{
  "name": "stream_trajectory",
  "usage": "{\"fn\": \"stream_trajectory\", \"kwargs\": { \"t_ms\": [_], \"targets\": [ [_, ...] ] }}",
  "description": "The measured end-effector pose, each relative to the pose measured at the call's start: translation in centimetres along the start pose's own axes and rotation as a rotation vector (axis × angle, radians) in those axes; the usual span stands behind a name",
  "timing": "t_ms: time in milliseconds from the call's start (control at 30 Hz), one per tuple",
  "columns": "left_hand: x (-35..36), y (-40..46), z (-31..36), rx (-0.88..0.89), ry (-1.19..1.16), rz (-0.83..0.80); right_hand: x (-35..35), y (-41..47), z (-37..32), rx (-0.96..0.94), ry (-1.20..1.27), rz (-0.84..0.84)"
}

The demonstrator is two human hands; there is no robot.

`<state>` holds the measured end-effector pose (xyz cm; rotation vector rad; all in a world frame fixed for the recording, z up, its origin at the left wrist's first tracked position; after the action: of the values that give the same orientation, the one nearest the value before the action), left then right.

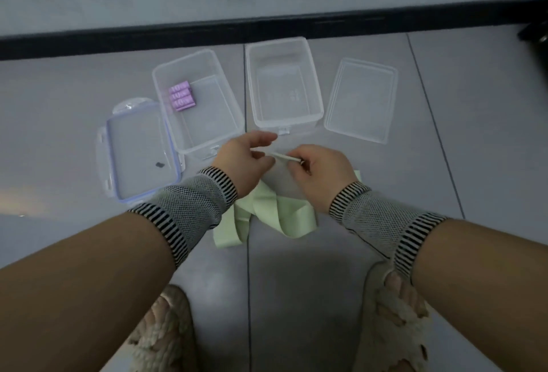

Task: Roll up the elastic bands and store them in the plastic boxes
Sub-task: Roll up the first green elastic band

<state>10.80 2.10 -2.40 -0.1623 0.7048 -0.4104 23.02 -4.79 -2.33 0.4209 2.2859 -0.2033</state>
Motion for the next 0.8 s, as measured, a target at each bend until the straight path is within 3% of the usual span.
{"fn": "stream_trajectory", "kwargs": {
  "t_ms": [200,467,800],
  "targets": [
    [-4.0,-2.8,6.9,0.066,-0.056,0.071,-6.7,0.4,-4.6,-0.028,0.009,0.007],
    [-12.0,-9.3,13.7,0.009,-0.289,0.228,-15.0,-2.7,-12.9,0.035,0.271,0.170],
    [-17.8,-20.2,17.9,0.031,-0.536,0.354,-20.6,-9.9,-21.0,0.082,0.581,0.233]
  ]
}}
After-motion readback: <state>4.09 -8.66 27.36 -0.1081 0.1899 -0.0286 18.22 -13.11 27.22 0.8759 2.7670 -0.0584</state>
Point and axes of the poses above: each hand's wrist, its own y-axis towards the middle knuckle, its own x-axis out of the palm, z = x × y, the point moved 6 cm from there along y, towards the middle knuckle, and after that the axes turned 11 degrees about z, right-handed, at the moved point
